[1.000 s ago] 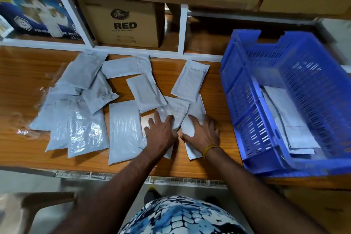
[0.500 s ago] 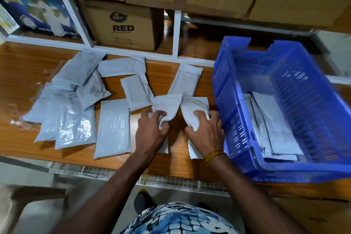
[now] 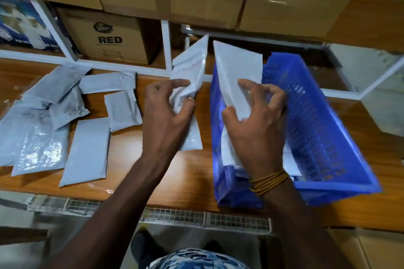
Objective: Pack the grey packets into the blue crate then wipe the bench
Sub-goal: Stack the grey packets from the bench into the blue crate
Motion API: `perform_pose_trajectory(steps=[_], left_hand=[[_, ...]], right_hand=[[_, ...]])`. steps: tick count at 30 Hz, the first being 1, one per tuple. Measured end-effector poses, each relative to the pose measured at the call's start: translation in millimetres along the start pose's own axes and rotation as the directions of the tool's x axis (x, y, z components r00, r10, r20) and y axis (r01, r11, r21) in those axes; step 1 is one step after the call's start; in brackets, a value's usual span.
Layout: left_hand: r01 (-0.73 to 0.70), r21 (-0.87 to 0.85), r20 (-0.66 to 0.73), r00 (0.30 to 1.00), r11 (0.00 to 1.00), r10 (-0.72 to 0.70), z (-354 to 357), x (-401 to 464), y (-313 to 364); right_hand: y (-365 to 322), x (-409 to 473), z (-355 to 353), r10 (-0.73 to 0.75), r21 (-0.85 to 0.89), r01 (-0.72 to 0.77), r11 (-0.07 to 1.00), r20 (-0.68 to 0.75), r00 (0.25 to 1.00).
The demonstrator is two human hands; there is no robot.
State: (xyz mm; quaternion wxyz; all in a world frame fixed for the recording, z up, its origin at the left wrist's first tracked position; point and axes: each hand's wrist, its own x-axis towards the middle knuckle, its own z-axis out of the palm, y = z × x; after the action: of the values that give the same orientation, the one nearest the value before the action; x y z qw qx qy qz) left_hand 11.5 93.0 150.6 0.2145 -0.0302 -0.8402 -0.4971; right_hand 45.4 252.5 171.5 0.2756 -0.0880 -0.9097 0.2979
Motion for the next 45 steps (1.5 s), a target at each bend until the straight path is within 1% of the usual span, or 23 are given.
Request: perform_pose_trajectory(steps=[2, 4, 6, 8, 10, 11, 14, 17, 19, 23, 25, 27, 28, 29, 30, 32, 34, 36, 39, 41, 42, 43, 45], left_hand=[[-0.029, -0.026, -0.003, 1.000, 0.999, 0.029, 20.8, 1.7, 22.5], [-0.027, -0.021, 0.022, 0.999, 0.999, 0.028, 45.1, 2.7, 43.0], [-0.032, 0.017, 0.062, 0.998, 0.999, 0.030, 73.1, 4.1, 58.2], [-0.045, 0.086, 0.112, 0.993, 0.995, 0.035, 103.0, 8.5, 68.6], [-0.045, 0.178, 0.186, 0.983, 0.983, 0.012, 133.4, 15.2, 74.7], [-0.031, 0.224, 0.234, 0.972, 0.974, -0.023, 148.6, 18.4, 75.0], [0.060, 0.390, 0.353, 0.912, 0.919, -0.209, 190.6, 24.7, 63.9], [0.082, 0.546, 0.405, 0.846, 0.834, -0.348, 216.1, 23.3, 40.4], [0.064, 0.613, 0.430, 0.809, 0.788, -0.400, 227.6, 20.8, 21.5], [0.017, 0.685, 0.461, 0.765, 0.728, -0.451, 245.5, 13.6, -8.3], [-0.032, 0.707, 0.512, 0.712, 0.706, -0.481, 260.5, 12.2, -28.1], [-0.082, 0.715, 0.574, 0.637, 0.695, -0.515, 279.6, 11.6, -52.5], [-0.073, 0.721, 0.579, 0.610, 0.689, -0.542, 279.3, 10.6, -52.2], [-0.084, 0.729, 0.586, 0.589, 0.679, -0.556, 270.6, 9.1, -40.7], [-0.095, 0.720, 0.600, 0.584, 0.688, -0.547, 257.7, 7.9, -25.4], [-0.103, 0.684, 0.631, 0.579, 0.722, -0.516, 245.8, 10.5, -8.6], [-0.056, 0.626, 0.630, 0.624, 0.778, -0.462, 235.7, 16.1, 0.8], [-0.009, 0.543, 0.608, 0.694, 0.840, -0.386, 221.8, 19.8, 8.6], [-0.013, 0.341, 0.515, 0.839, 0.940, -0.175, 188.0, 23.1, 22.3], [-0.036, 0.208, 0.414, 0.909, 0.978, -0.055, 157.3, 20.5, 30.0], [-0.034, 0.152, 0.356, 0.934, 0.988, -0.023, 142.4, 18.4, 29.2], [-0.018, 0.102, 0.296, 0.955, 0.995, -0.013, 128.0, 16.3, 25.3], [0.047, 0.043, 0.187, 0.981, 0.998, -0.054, 104.0, 13.2, 7.5]], right_hand=[[17.3, 10.2, -15.2, 0.010, -0.004, -0.011, 1.000, -0.085, 0.996], [37.9, 20.1, -25.1, 0.032, -0.017, -0.034, 0.999, -0.132, 0.991], [61.5, 30.5, -30.8, 0.070, -0.059, -0.078, 0.995, -0.134, 0.989], [87.0, 42.3, -33.7, 0.132, -0.131, -0.145, 0.981, -0.102, 0.986], [112.0, 55.1, -31.7, 0.194, -0.196, -0.201, 0.960, -0.055, 0.980], [123.7, 61.5, -28.0, 0.224, -0.221, -0.223, 0.949, -0.024, 0.974], [154.5, 77.9, -6.5, 0.316, -0.290, -0.278, 0.916, 0.094, 0.944], [177.9, 84.2, 19.3, 0.389, -0.362, -0.292, 0.885, 0.234, 0.891], [191.4, 81.3, 35.0, 0.425, -0.411, -0.278, 0.868, 0.325, 0.845], [207.4, 71.7, 55.9, 0.462, -0.467, -0.227, 0.854, 0.484, 0.743], [212.8, 71.1, 60.6, 0.460, -0.469, -0.192, 0.862, 0.564, 0.686], [218.0, 71.3, 63.3, 0.463, -0.467, -0.174, 0.867, 0.624, 0.630], [220.1, 71.6, 64.7, 0.467, -0.465, -0.176, 0.867, 0.639, 0.611], [220.6, 72.2, 65.6, 0.470, -0.461, -0.184, 0.868, 0.644, 0.603], [219.4, 73.3, 65.5, 0.472, -0.452, -0.199, 0.869, 0.640, 0.606], [214.1, 77.8, 61.4, 0.462, -0.409, -0.243, 0.879, 0.606, 0.648], [206.9, 83.1, 51.9, 0.436, -0.324, -0.301, 0.897, 0.530, 0.728], [198.0, 86.2, 40.5, 0.388, -0.199, -0.334, 0.921, 0.413, 0.824], [175.8, 82.5, 24.1, 0.258, -0.016, -0.262, 0.965, 0.238, 0.936], [155.6, 78.0, 19.1, 0.174, 0.082, -0.190, 0.978, 0.169, 0.970], [143.8, 75.8, 19.3, 0.137, 0.130, -0.158, 0.979, 0.154, 0.979], [131.0, 73.6, 21.3, 0.103, 0.174, -0.129, 0.976, 0.150, 0.983], [103.9, 68.7, 30.7, 0.024, 0.255, -0.061, 0.965, 0.147, 0.989]])
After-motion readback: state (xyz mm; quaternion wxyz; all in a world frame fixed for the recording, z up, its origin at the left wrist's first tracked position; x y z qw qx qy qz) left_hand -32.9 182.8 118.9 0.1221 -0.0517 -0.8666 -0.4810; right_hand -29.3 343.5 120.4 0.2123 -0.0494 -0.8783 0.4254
